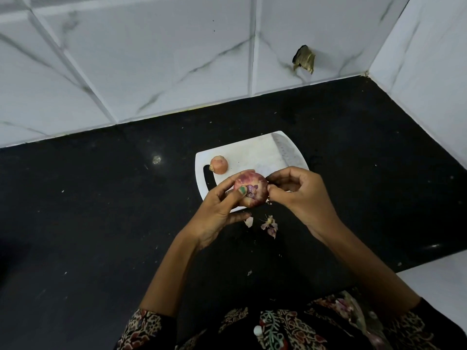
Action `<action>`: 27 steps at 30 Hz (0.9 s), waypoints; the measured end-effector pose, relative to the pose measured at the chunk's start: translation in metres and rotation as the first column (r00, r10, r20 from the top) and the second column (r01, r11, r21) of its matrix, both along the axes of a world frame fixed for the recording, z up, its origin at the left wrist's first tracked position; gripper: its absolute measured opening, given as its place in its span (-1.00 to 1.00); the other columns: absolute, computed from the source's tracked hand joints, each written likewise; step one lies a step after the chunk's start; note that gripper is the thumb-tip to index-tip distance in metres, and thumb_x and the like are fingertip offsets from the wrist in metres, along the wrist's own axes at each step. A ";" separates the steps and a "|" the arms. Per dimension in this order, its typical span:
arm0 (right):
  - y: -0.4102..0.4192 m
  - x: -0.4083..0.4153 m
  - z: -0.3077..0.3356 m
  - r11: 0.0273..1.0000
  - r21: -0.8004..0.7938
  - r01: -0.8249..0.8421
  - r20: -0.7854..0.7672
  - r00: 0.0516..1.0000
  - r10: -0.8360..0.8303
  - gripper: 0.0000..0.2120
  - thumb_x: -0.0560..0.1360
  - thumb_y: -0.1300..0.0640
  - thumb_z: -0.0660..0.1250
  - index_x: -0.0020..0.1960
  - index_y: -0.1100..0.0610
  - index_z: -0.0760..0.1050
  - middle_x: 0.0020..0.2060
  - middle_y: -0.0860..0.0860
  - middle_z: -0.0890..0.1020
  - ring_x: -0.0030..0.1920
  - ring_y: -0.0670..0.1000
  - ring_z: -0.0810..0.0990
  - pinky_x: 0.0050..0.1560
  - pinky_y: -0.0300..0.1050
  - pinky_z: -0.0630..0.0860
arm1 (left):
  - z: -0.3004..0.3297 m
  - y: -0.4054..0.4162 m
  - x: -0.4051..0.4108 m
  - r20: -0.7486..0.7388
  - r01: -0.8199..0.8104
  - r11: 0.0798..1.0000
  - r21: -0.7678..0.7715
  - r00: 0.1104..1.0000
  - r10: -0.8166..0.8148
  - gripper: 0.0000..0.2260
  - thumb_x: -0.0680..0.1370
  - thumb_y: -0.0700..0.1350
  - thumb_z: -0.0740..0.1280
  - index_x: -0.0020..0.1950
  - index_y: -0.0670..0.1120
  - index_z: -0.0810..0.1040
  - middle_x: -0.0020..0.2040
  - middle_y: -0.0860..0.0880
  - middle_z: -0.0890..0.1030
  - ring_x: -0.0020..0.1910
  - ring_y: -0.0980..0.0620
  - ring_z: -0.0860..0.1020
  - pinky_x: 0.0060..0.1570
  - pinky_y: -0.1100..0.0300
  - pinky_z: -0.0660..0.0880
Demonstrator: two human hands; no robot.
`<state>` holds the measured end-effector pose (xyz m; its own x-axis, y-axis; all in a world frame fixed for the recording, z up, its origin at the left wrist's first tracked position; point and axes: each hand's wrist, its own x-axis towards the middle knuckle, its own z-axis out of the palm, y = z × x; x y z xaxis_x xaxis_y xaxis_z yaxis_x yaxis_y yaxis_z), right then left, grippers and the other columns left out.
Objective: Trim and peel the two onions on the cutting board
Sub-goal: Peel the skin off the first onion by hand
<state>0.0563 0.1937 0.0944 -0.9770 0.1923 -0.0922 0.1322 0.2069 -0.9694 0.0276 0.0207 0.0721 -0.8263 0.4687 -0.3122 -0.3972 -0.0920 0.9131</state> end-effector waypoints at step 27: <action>-0.001 -0.004 -0.005 0.998 0.033 -0.058 0.044 0.997 0.056 -0.77 0.31 0.28 0.49 -0.05 0.17 0.59 -0.18 -0.01 0.68 -0.16 -0.09 0.67 -0.12 -0.29 0.59 | -0.006 -0.001 -0.005 0.012 0.023 0.999 -0.023 1.000 -0.023 -0.74 0.57 -0.13 0.27 0.23 0.11 0.52 0.03 0.00 0.67 0.00 0.08 0.64 -0.09 0.22 0.57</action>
<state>0.0526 0.1931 0.0892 -0.9817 0.1402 -0.1290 0.1610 0.2480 -0.9553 0.0227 0.0197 0.0657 -0.8119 0.4797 -0.3328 -0.4095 -0.0615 0.9102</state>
